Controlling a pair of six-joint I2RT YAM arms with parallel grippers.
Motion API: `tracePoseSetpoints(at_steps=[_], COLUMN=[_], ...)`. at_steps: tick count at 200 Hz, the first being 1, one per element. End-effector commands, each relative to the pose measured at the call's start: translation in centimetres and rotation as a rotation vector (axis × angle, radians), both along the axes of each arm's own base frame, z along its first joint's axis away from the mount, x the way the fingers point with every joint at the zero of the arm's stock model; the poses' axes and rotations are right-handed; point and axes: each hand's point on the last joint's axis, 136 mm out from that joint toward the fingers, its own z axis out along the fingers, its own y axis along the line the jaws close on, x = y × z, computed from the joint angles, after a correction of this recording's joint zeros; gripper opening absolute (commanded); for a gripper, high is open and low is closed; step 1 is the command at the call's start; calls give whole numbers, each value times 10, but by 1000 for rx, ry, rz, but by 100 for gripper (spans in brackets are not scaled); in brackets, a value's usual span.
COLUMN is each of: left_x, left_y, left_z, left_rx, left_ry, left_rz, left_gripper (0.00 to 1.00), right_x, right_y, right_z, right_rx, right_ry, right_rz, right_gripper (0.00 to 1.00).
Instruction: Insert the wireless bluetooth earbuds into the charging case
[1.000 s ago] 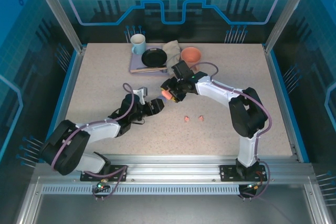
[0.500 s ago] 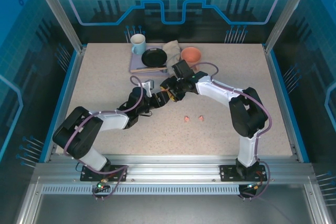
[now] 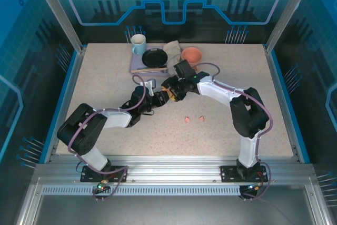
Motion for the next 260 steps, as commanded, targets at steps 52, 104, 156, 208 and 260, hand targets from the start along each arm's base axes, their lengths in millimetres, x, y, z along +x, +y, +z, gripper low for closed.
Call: tracePoseSetpoints(at_steps=[52, 104, 156, 208, 260], left_x=[10, 5, -13, -29, -36], left_y=[-11, -10, -5, 13, 4], left_z=[23, 34, 52, 96, 108], left_rx=[-20, 0, 27, -13, -19], left_ry=[-67, -79, -64, -53, -13], left_rz=[-24, -45, -186, -363, -483], left_gripper=[6, 0, 0, 0, 0], right_x=[4, 19, 33, -7, -30], right_y=[2, -17, -73, -78, -58], right_z=[22, 49, 80, 90, 105], right_rx=[55, 72, 22, 16, 156], right_ry=[-34, -100, -305, -700, -851], right_rz=[3, -22, 67, 532, 650], right_gripper=[47, 79, 84, 83, 81])
